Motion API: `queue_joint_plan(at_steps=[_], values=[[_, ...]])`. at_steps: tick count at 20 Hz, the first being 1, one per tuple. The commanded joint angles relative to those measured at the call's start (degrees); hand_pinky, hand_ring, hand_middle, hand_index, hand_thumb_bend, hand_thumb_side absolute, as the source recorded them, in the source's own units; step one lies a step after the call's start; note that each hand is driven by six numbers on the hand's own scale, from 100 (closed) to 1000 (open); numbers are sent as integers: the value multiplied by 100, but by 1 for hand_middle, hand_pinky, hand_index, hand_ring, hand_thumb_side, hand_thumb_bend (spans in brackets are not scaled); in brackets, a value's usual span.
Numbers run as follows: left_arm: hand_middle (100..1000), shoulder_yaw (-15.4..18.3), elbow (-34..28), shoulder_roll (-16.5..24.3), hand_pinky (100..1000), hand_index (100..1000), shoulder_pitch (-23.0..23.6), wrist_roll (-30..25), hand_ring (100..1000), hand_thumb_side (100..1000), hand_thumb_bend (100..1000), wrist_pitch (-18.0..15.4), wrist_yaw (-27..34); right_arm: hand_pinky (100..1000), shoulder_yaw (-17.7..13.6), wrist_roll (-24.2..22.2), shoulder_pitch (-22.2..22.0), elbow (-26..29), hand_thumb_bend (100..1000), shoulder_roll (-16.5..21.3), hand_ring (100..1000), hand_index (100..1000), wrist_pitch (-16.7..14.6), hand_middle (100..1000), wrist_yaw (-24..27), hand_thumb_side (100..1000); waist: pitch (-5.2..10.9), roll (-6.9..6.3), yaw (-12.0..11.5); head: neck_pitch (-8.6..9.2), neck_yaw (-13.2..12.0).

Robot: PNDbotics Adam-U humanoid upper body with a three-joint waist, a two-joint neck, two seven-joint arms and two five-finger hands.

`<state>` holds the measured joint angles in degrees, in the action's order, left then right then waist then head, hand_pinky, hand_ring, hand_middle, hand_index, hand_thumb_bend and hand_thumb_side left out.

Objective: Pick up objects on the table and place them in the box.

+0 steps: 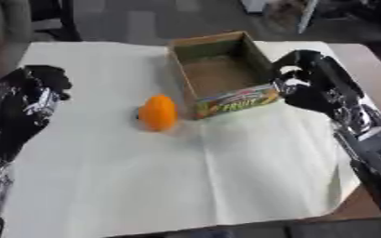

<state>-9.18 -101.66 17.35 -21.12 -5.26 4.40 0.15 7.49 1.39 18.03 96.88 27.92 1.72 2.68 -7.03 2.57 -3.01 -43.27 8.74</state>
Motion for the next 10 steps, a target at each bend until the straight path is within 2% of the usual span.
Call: queue_joint_plan(at_steps=[1, 7, 10], values=[[607, -128, 100, 217, 660, 702, -242, -31, 703, 385, 274, 129, -347, 611, -33, -17, 41, 129, 100, 91, 770, 502, -10, 548, 35, 100, 95, -14, 35, -56, -9], [647, -409, 652, 258, 682, 726, -723, -282, 750, 349, 431, 258, -1024, 611, -27, -22, 50, 131, 100, 76, 770, 502, -5, 548, 45, 100, 123, -8, 117, -72, -48], [675, -581, 1004, 266, 695, 745, -968, -379, 772, 299, 445, 259, -1430, 611, -18, -29, 59, 132, 100, 65, 770, 502, -5, 548, 49, 100, 132, -5, 162, -83, -75]])
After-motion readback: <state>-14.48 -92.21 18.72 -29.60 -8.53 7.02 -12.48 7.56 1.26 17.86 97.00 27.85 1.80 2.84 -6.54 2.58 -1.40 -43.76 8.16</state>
